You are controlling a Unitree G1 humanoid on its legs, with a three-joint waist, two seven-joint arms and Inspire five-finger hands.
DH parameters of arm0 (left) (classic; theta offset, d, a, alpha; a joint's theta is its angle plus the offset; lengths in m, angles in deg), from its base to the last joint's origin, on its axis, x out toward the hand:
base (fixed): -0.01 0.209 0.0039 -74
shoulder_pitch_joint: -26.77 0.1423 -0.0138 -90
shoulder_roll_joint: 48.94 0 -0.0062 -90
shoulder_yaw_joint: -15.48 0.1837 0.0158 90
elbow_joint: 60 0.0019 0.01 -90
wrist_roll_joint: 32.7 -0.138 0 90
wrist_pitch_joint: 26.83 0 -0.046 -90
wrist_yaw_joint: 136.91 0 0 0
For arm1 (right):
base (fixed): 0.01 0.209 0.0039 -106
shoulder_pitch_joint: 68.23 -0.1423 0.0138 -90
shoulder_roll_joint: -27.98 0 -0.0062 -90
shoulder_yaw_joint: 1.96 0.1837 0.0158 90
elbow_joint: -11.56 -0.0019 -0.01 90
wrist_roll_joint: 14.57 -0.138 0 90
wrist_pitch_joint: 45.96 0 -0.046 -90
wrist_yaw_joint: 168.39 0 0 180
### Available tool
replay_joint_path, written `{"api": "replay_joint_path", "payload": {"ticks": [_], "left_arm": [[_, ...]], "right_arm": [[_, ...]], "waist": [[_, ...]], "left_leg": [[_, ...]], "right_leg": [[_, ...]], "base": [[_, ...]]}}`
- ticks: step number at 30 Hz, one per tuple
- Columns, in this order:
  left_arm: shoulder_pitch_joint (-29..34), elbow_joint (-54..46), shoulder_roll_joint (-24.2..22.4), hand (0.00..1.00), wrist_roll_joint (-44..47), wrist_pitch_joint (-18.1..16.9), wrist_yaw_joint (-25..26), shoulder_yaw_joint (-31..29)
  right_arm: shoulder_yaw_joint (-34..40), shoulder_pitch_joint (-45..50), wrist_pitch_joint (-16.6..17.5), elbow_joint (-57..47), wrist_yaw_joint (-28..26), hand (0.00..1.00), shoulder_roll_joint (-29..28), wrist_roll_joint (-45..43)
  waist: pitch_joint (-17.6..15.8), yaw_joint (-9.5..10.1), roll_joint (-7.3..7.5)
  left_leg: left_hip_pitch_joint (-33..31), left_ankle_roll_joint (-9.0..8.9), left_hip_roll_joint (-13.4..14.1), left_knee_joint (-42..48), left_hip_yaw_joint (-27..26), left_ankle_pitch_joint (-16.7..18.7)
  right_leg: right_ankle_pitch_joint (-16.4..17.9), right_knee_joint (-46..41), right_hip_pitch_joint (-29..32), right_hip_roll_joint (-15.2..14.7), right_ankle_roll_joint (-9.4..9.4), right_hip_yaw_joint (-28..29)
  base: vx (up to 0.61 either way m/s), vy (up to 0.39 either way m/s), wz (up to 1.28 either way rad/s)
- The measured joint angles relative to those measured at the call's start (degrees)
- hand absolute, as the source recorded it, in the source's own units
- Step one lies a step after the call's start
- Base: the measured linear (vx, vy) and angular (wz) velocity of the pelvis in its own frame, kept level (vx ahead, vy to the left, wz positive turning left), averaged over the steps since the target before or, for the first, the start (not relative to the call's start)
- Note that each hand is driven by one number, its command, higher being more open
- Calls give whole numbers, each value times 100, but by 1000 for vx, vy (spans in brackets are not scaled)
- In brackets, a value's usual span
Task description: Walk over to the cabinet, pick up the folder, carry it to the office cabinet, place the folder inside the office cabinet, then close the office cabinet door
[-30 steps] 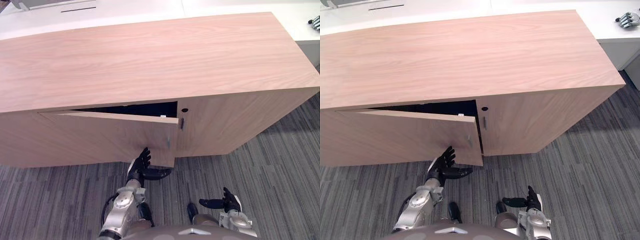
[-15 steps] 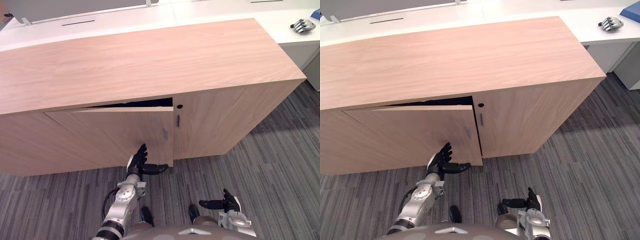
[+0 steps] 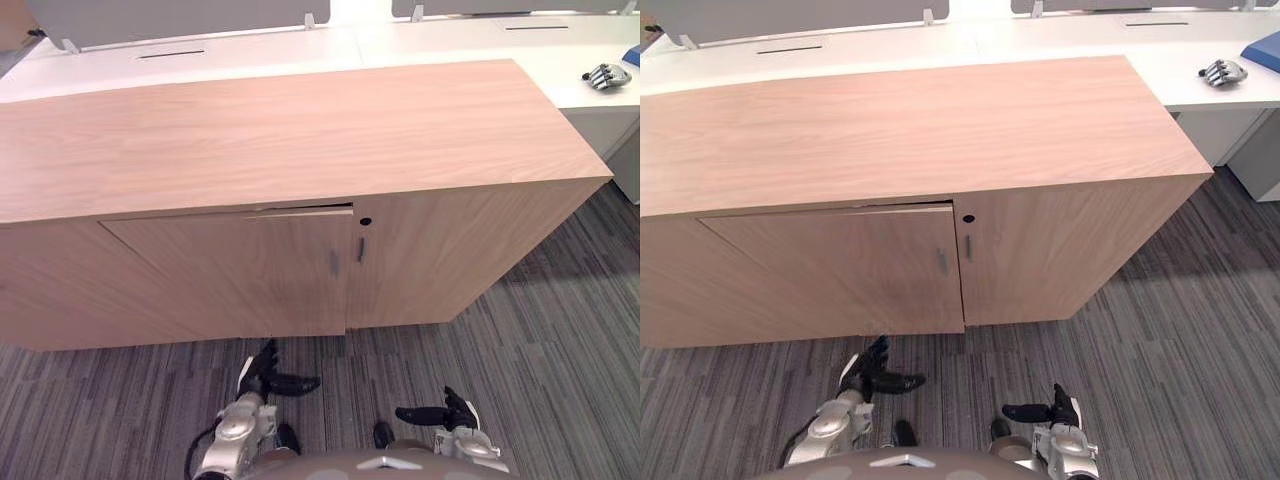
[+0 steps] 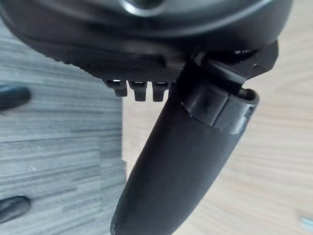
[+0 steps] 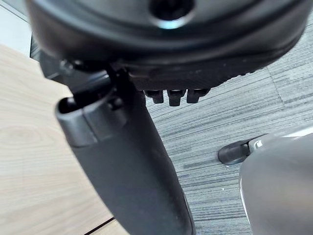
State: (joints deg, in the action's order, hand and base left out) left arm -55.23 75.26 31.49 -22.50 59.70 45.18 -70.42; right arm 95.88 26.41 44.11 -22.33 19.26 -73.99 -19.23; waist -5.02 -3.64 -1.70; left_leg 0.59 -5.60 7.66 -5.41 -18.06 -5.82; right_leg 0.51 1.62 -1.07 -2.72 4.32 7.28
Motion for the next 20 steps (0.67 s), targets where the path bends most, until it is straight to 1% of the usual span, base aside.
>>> {"api": "replay_joint_path", "payload": {"ticks": [1,4,6,10,12,13,18,20], "left_arm": [[6,296,7,100,-109,29,7,-161],[77,833,69,100,-327,98,56,-374],[44,894,58,100,-366,151,77,-537],[8,984,48,100,-422,147,134,-540],[-37,1039,46,100,-444,150,133,-552],[-49,1083,45,100,-485,150,133,-569],[-90,1198,6,100,-625,151,135,-776],[-178,1351,20,100,-637,153,139,-780]], "right_arm": [[8,-8,-2,66,4,100,-8,-40],[8,-1,-3,122,-3,100,-9,-45],[13,-57,-3,247,-7,100,-6,-56],[31,-132,2,335,-8,100,-8,-80],[114,-132,1,335,-14,100,-28,-115],[253,-124,-1,344,-12,100,-61,-127],[300,-137,-11,424,-19,100,-86,-184],[491,-156,-42,503,-23,100,-148,-200]], "waist": [[16,14,29],[44,45,100],[30,52,125],[19,74,132],[13,79,144],[9,79,154],[31,79,191],[55,83,228]], "left_leg": [[0,1,-4,0,24,-1],[13,10,-21,2,81,-7],[36,17,-44,34,135,-12],[45,4,-125,33,217,4],[53,-31,-195,33,377,46],[65,-10,-237,31,450,69],[123,63,-358,30,527,154],[147,89,-393,31,513,182]], "right_leg": [[18,0,-11,-4,22,-29],[41,-21,-46,-18,25,-75],[30,-24,-99,-38,9,-115],[40,-46,-105,-100,25,-127],[72,-68,-108,-147,61,-163],[103,-100,-115,-174,70,-182],[144,-131,-121,-262,110,-105],[151,-126,-134,-295,123,-75]], "base": [[-39,7,8],[-18,10,11],[0,21,11],[-4,37,5],[0,42,9],[2,36,7],[19,40,-6],[28,30,-6]]}}
